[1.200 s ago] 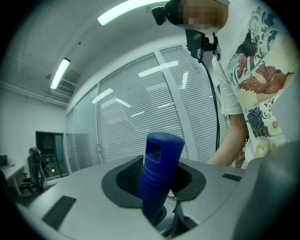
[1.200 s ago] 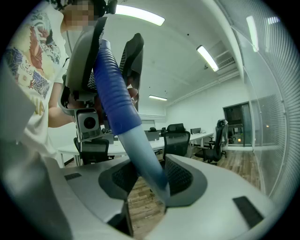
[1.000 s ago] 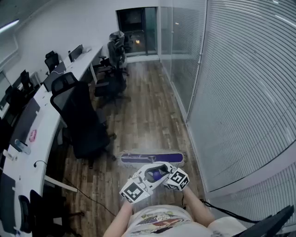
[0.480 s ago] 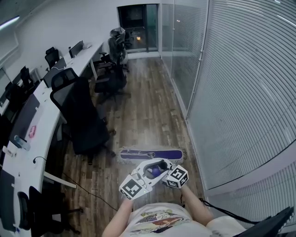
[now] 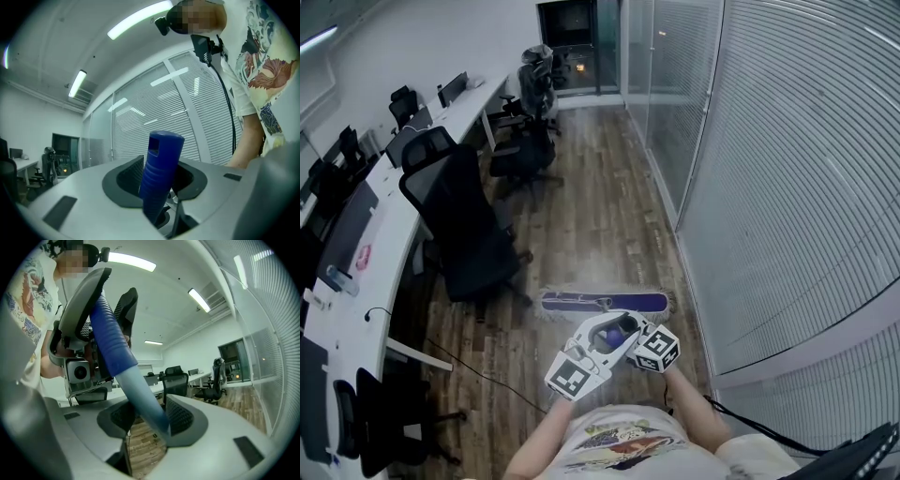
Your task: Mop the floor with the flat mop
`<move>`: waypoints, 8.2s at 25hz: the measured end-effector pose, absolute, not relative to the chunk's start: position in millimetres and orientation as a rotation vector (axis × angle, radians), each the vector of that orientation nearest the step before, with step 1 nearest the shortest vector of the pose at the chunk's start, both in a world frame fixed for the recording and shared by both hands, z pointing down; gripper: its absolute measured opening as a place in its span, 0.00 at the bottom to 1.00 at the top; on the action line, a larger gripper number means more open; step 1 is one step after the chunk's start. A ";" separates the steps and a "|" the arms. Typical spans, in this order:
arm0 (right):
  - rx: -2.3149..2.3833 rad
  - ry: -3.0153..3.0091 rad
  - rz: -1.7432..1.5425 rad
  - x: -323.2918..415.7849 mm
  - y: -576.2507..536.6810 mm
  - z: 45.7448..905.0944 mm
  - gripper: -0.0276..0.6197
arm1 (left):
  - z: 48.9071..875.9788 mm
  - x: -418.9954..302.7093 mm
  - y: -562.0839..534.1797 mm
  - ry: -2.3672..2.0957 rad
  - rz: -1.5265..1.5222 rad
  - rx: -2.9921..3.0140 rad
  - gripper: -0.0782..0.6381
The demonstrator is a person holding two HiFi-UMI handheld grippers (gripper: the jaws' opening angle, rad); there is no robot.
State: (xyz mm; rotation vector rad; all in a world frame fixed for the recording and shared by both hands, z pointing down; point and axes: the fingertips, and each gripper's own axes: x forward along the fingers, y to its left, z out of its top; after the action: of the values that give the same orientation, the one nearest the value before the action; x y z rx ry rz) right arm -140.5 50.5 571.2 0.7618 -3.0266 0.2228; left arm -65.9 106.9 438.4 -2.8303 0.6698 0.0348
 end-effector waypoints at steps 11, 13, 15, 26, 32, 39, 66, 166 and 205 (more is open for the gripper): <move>0.718 -3.064 0.269 -129.6 73.5 580.5 0.33 | 455.2 -55.5 129.3 0.734 0.087 -2.896 0.30; 0.700 -3.050 0.273 -124.2 82.6 585.3 0.34 | 458.4 -48.1 139.7 0.727 0.067 -2.884 0.30; 0.682 -3.027 0.286 -116.7 91.7 589.5 0.34 | 460.4 -38.1 149.6 0.718 0.036 -2.869 0.30; 0.569 -2.948 0.333 -60.0 187.8 627.3 0.34 | 500.6 27.8 248.4 0.764 -0.121 -2.910 0.33; 0.511 -2.941 0.331 -53.0 237.9 628.8 0.35 | 515.9 38.0 295.3 0.817 -0.147 -2.905 0.33; 0.483 -2.937 0.340 -37.5 307.6 635.0 0.35 | 521.9 56.4 365.7 0.772 -0.183 -2.899 0.33; 0.456 -2.901 0.319 -62.6 401.0 646.2 0.36 | 527.8 25.5 459.3 0.759 -0.154 -2.880 0.34; 0.380 -2.841 0.273 -99.3 -350.7 663.6 0.38 | 553.9 -12.6 -296.5 0.818 -0.090 -3.021 0.43; 0.506 -2.758 0.298 -163.5 32.4 666.8 0.38 | 548.2 -85.6 96.8 0.660 -0.020 -3.098 0.43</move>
State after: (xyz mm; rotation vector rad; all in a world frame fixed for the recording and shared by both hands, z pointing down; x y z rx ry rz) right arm -163.5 32.4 666.8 0.5059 -2.7583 0.2984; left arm -85.6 96.8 548.2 -3.0980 0.6600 -0.0204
